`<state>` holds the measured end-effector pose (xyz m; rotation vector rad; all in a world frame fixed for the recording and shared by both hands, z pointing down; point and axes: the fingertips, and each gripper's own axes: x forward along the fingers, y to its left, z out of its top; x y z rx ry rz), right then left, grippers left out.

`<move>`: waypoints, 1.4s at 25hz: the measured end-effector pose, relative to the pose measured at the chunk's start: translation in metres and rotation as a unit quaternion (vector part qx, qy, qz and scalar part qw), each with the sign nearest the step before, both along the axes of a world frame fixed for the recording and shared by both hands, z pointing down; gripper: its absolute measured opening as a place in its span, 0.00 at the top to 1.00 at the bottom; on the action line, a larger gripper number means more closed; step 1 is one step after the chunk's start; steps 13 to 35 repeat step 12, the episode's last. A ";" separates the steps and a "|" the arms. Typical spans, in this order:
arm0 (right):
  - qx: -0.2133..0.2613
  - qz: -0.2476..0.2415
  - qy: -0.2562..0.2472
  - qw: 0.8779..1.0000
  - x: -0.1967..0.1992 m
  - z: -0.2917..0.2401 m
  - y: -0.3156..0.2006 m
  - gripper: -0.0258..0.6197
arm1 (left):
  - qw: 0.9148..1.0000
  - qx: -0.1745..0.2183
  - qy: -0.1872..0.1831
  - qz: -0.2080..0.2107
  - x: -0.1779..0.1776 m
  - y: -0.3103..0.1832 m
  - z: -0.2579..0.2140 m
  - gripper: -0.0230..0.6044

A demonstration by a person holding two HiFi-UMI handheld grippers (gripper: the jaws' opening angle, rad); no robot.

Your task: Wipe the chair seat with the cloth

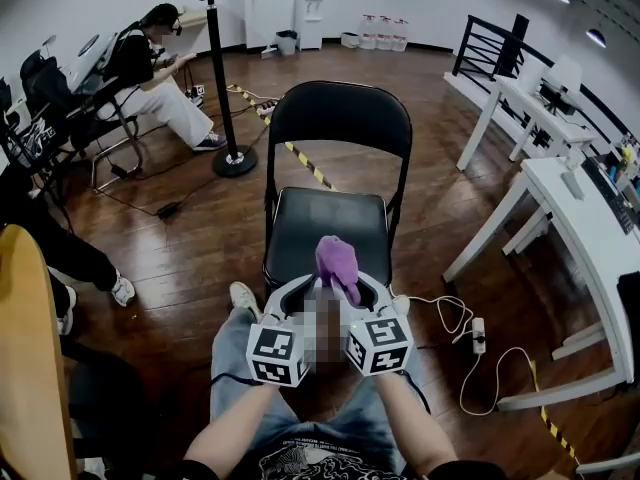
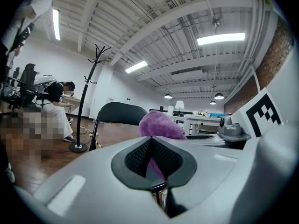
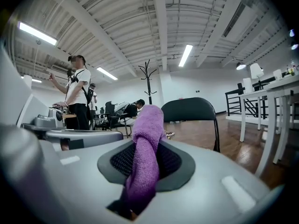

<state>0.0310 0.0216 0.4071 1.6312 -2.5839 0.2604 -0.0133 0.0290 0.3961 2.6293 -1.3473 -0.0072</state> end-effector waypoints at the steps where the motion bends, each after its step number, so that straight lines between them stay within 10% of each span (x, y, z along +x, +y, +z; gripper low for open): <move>1: 0.000 -0.001 0.000 1.000 -0.001 0.000 0.002 0.83 | 1.000 0.000 0.001 -0.001 -0.001 0.002 -0.001 0.96; 35: -0.003 -0.010 0.006 1.000 -0.009 0.000 0.011 0.83 | 1.000 -0.003 0.006 0.000 -0.006 0.010 -0.003 0.96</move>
